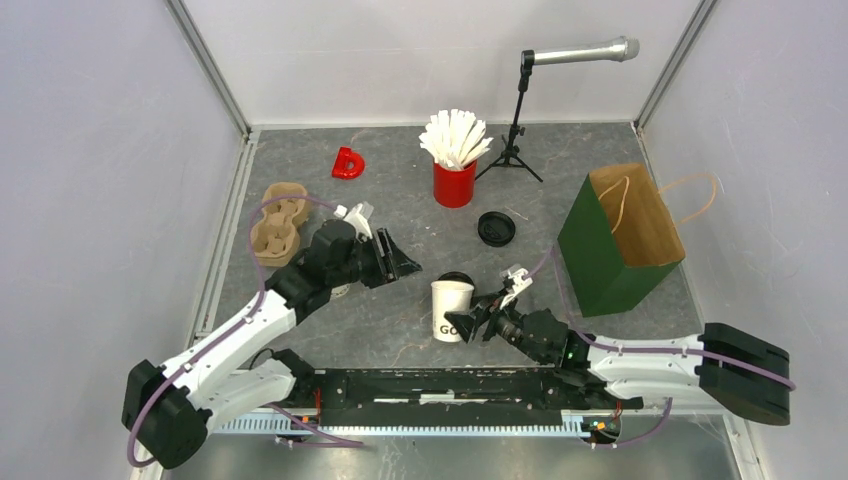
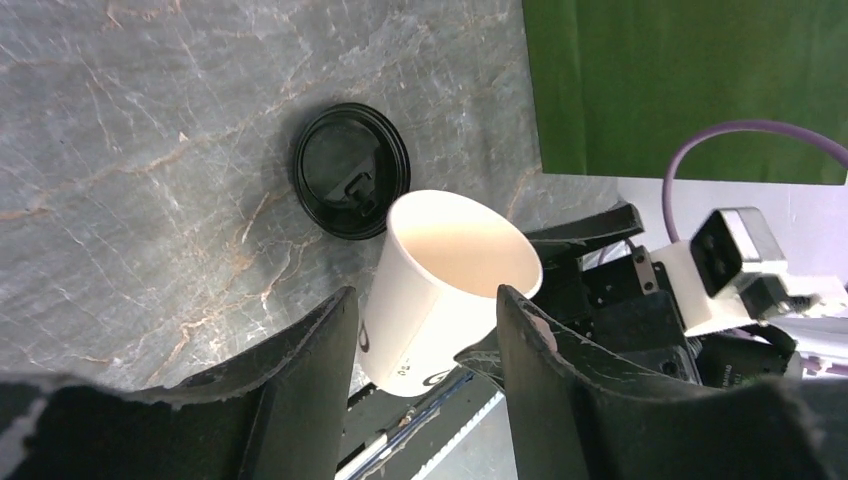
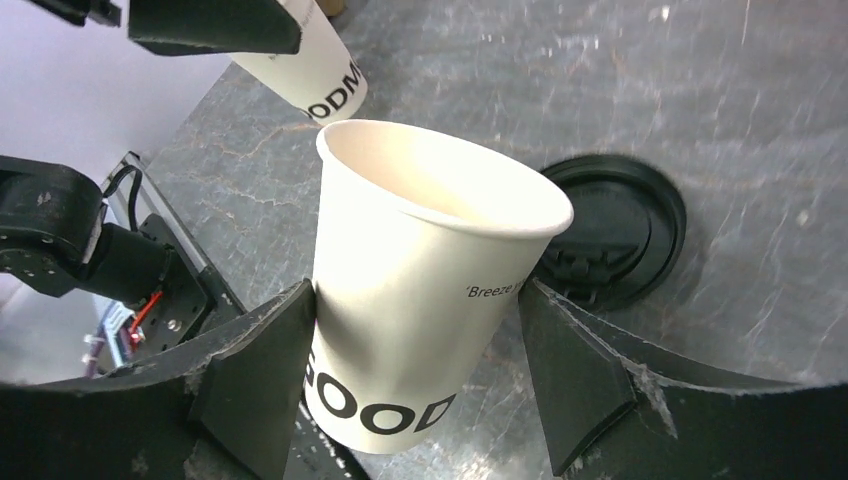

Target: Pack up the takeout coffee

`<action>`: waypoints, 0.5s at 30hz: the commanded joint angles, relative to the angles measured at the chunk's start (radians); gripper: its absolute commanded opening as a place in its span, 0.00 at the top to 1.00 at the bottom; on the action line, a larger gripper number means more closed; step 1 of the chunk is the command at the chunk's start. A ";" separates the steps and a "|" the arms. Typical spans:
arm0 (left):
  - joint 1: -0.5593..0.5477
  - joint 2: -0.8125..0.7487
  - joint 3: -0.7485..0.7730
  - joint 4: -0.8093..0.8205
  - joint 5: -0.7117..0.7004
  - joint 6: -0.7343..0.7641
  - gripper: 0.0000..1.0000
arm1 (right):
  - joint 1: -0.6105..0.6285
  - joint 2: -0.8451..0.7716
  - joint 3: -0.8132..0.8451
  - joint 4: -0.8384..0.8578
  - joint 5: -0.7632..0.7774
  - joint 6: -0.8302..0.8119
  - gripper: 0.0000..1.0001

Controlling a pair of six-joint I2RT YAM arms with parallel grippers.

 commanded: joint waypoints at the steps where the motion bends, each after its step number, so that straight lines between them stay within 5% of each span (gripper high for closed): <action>1: 0.013 -0.034 0.082 -0.083 -0.041 0.109 0.38 | 0.005 -0.078 -0.001 0.052 -0.002 -0.303 0.20; 8: 0.016 -0.040 0.181 -0.205 -0.112 0.187 0.34 | 0.004 -0.042 0.005 0.213 -0.150 -0.712 0.20; 15: 0.017 -0.083 0.236 -0.374 -0.246 0.227 0.34 | 0.005 0.193 0.084 0.461 -0.347 -0.771 0.21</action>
